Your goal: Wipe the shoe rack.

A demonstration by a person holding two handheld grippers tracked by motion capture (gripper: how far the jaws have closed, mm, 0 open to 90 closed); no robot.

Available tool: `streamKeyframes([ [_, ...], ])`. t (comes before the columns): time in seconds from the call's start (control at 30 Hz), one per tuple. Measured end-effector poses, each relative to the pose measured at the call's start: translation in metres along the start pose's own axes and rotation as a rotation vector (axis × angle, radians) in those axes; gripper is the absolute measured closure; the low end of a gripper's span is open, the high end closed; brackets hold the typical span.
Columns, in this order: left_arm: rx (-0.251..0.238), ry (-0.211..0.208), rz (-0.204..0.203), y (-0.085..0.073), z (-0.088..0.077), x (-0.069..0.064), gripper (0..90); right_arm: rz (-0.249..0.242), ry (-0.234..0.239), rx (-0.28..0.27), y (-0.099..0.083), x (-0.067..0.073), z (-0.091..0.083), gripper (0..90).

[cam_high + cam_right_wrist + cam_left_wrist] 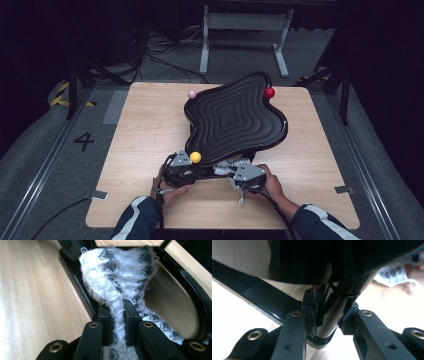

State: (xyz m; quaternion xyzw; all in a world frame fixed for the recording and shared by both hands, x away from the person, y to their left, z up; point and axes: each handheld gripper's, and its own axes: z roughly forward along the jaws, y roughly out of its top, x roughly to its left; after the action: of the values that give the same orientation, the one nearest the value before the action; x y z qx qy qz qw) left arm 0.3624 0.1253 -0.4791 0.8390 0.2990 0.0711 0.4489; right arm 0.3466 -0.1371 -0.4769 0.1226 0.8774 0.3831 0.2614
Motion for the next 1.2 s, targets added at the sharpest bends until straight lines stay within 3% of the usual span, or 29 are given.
streamKeyframes([
  [0.1, 0.0, 0.0, 0.002, 0.0, 0.0, 0.0, 71.7, -0.021, 0.0, 0.006, 0.002, 0.003, 0.0, 80.6],
  [0.27, 0.002, 0.001, 0.0, 0.0, 0.0, 0.0, 71.7, -0.029, -0.027, 0.021, -0.005, -0.007, -0.004, 80.6],
  [0.47, 0.001, -0.002, 0.003, 0.0, 0.0, 0.0, 71.6, 0.035, -0.113, 0.069, -0.025, -0.037, -0.009, 80.7],
  [0.6, 0.003, 0.0, 0.002, 0.0, 0.0, 0.0, 71.2, 0.089, -0.142, 0.067, -0.037, -0.057, -0.011, 80.8],
  [0.77, 0.01, 0.017, 0.017, -0.002, -0.003, -0.002, 70.7, 0.035, -0.169, 0.095, -0.035, -0.056, -0.01, 80.7],
  [1.13, 0.041, 0.042, 0.071, -0.007, -0.014, -0.004, 72.6, 0.056, -0.173, 0.088, -0.036, -0.057, -0.011, 80.7],
  [1.2, 0.03, 0.038, 0.063, -0.008, -0.013, -0.003, 72.9, 0.055, -0.174, 0.09, -0.036, -0.057, -0.011, 80.7],
])
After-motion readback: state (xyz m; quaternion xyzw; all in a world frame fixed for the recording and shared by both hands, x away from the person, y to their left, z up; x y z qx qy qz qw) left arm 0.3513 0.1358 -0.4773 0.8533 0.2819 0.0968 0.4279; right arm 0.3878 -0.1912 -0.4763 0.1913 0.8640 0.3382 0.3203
